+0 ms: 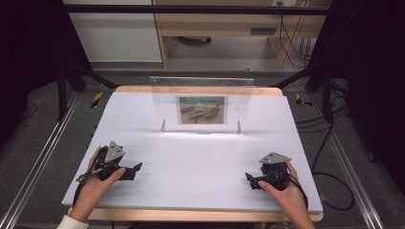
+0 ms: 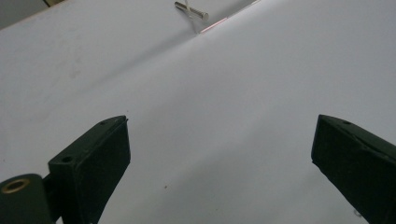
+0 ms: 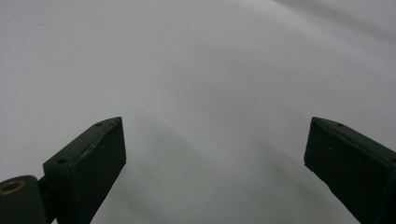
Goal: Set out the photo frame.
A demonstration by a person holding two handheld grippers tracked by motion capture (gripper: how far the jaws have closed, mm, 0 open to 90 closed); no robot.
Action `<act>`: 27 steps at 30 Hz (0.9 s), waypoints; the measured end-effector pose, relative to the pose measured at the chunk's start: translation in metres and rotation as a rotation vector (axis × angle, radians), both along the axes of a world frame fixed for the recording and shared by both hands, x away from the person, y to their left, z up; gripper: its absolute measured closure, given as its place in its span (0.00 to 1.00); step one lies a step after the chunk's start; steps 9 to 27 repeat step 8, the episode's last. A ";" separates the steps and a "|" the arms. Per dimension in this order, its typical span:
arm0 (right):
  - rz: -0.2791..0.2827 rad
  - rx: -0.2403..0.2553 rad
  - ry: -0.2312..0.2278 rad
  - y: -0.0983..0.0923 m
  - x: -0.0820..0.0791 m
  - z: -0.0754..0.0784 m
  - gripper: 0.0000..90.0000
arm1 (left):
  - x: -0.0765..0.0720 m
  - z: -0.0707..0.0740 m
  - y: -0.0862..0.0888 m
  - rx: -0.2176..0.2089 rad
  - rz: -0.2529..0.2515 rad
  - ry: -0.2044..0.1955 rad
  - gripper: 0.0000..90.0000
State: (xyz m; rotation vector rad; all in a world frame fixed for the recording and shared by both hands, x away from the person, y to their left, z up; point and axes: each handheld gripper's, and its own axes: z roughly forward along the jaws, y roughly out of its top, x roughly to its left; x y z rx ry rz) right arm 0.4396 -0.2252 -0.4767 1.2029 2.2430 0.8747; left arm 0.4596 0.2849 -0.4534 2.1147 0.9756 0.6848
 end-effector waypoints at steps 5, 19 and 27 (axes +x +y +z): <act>0.000 0.012 0.005 0.006 -0.004 0.001 0.07 | -0.002 -0.004 -0.001 0.013 0.017 0.005 0.06; -0.004 0.021 0.001 0.007 -0.004 0.002 0.07 | -0.002 -0.004 -0.001 0.013 0.026 0.006 0.06; -0.004 0.021 0.001 0.007 -0.004 0.002 0.07 | -0.002 -0.004 -0.001 0.013 0.026 0.006 0.06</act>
